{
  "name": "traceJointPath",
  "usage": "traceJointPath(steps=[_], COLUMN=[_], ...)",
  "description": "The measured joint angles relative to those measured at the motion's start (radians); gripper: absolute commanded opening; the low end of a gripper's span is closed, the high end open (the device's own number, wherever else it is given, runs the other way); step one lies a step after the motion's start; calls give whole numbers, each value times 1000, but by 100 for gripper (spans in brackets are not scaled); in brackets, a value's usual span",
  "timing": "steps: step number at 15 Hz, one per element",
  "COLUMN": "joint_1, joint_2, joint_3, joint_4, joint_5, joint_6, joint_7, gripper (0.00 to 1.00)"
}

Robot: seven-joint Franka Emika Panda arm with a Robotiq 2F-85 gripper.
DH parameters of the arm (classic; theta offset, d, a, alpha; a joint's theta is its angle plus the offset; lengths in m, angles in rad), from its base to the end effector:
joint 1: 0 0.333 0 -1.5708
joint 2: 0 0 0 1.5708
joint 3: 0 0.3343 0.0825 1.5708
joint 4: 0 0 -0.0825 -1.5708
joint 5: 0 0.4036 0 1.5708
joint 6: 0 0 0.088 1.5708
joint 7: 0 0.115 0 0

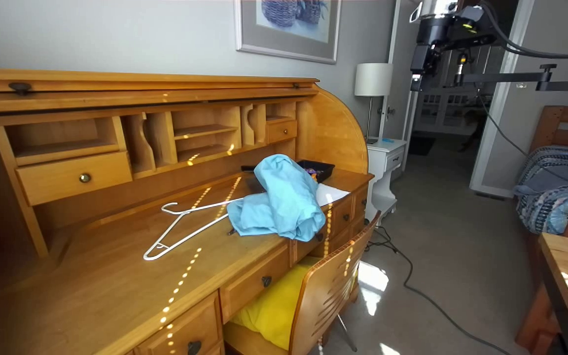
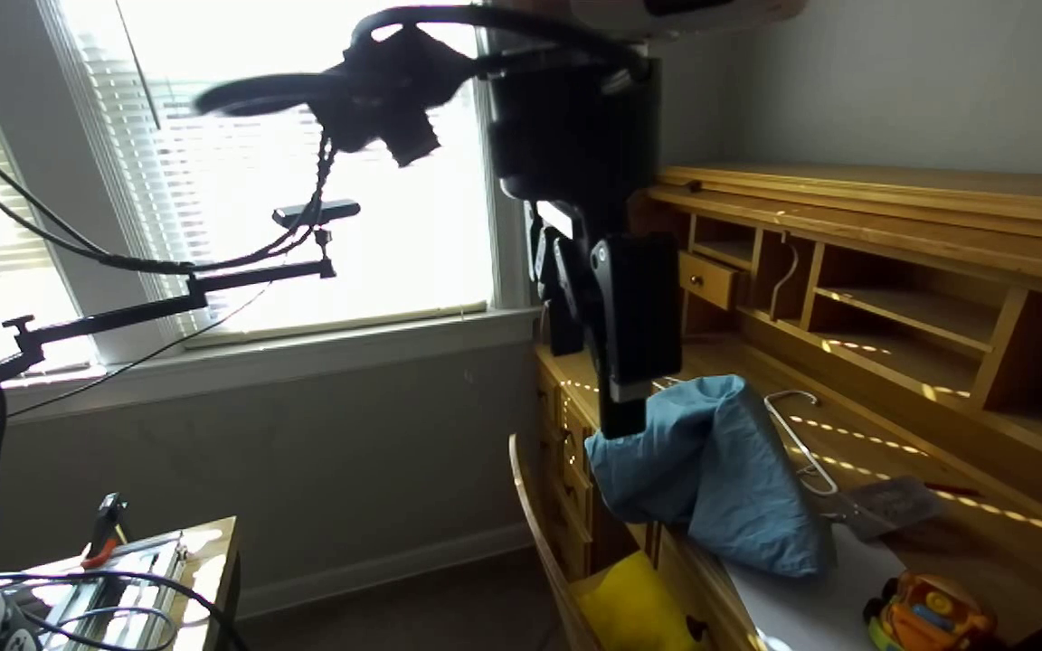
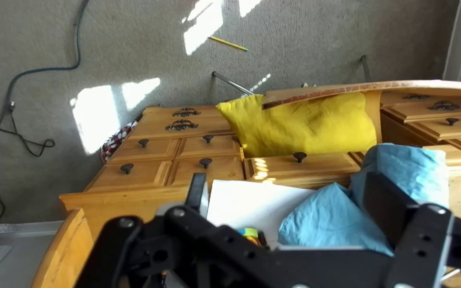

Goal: Put the car in the black box.

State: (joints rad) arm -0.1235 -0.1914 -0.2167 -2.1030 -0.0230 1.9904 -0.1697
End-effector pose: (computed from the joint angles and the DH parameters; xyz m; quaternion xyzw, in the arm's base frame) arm 0.4907 -0.1809 0.5095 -0.9961 0.0797 -0.0385 0.0001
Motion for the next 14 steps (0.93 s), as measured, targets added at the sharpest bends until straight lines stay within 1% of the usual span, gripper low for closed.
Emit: traceJointPath(steps=[3,7,9,12,14], joint_1=[4,9,10,10,9], joint_2=[92,284,390,543,578], joint_3=[8,44,64,73,73], joint_4=[65,193,272,406,429], joint_5=[8,24,22,21,21], joint_6=[93,213,242,242,244], joint_7=[0,25,66,144,148], gripper=[100,100,100,100,100])
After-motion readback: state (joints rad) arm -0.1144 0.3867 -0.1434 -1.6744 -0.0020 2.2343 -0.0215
